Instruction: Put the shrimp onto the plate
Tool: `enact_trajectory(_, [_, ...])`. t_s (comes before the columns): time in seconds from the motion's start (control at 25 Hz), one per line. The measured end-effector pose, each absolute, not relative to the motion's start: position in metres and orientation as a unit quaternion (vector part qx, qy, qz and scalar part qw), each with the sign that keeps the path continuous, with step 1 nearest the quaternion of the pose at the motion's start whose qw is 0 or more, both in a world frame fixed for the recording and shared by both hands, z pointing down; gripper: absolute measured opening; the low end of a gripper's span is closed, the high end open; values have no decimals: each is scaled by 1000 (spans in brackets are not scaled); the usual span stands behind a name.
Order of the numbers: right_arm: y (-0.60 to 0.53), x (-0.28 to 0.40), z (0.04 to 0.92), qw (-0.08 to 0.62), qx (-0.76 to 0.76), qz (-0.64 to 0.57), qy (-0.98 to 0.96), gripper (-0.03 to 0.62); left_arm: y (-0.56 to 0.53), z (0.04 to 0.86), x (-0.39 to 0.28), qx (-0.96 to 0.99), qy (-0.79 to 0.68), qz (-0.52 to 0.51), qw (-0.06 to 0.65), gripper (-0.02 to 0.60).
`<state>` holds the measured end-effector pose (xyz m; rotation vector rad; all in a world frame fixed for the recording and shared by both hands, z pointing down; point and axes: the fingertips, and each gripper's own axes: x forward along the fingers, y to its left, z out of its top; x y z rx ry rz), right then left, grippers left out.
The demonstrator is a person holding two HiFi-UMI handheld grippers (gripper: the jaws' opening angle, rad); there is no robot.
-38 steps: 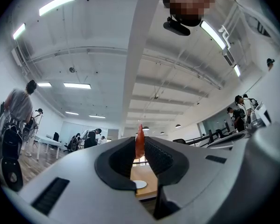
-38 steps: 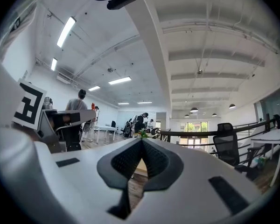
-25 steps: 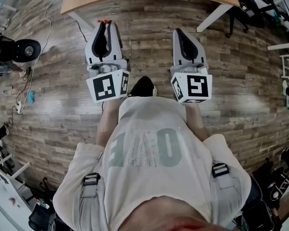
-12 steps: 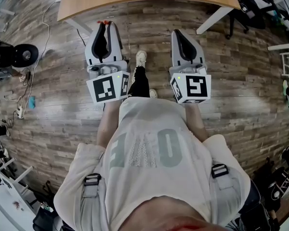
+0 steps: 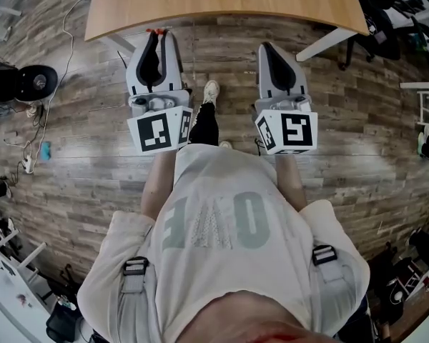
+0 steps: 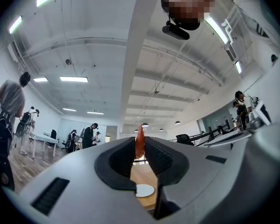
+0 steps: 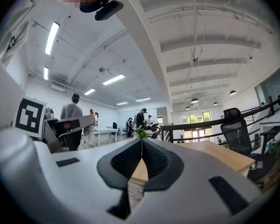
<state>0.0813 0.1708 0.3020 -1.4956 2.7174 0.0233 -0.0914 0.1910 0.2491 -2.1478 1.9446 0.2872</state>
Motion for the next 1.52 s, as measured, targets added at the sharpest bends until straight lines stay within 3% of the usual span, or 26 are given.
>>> enact_trajectory(1.08, [-37,-4,285,-5,-488,6,873,20,-18,232,-172,-744,653,102,98,64])
enact_trajectory(1.52, [-75,-8,283,-13,-498,4,867,20,-68,243,-167,-761,635,104,76,64])
